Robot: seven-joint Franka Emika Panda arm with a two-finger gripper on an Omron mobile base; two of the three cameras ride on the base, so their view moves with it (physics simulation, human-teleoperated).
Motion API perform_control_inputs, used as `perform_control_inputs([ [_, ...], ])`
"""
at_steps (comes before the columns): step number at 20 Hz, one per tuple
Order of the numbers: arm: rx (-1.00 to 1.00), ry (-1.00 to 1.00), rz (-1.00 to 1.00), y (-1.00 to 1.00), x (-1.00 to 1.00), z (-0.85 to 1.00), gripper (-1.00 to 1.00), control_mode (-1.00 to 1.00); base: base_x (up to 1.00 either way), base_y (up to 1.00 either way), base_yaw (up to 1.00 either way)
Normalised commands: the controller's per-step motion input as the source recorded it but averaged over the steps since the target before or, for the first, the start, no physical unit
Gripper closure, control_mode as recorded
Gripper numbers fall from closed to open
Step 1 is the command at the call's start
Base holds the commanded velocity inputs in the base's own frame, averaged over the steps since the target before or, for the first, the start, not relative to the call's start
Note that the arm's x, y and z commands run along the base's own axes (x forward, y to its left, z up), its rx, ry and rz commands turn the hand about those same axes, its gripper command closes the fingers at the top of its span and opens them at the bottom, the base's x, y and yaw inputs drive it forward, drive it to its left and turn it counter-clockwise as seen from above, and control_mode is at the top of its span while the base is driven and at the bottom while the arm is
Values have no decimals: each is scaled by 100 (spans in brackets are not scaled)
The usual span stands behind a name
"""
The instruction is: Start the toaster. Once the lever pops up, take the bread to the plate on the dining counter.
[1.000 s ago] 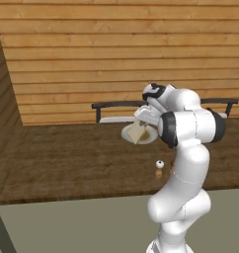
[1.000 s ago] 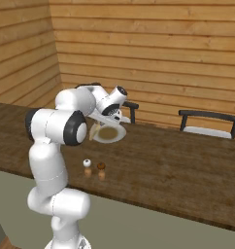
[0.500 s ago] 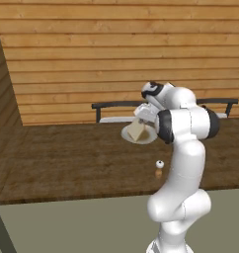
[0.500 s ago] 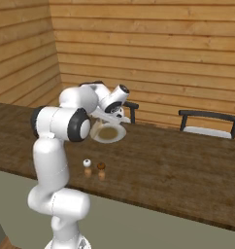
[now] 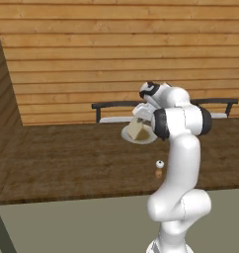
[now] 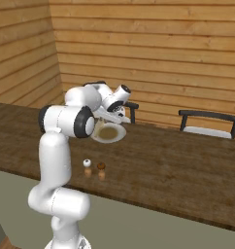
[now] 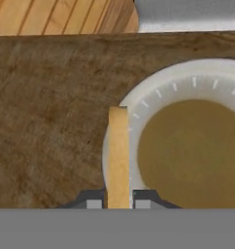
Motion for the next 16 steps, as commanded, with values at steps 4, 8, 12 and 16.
perform_control_inputs([
  [4, 0, 0, 1, -7, 5, -32, 100, -100, 0, 0, 0],
  [8, 0, 0, 2, -4, 15, -23, 100, -100, 0, 0, 0],
  [12, 0, 0, 2, -7, 8, -20, 100, -100, 0, 0, 0],
  [16, 0, 0, 1, -4, 0, -29, -100, -100, 0, 0, 0],
])
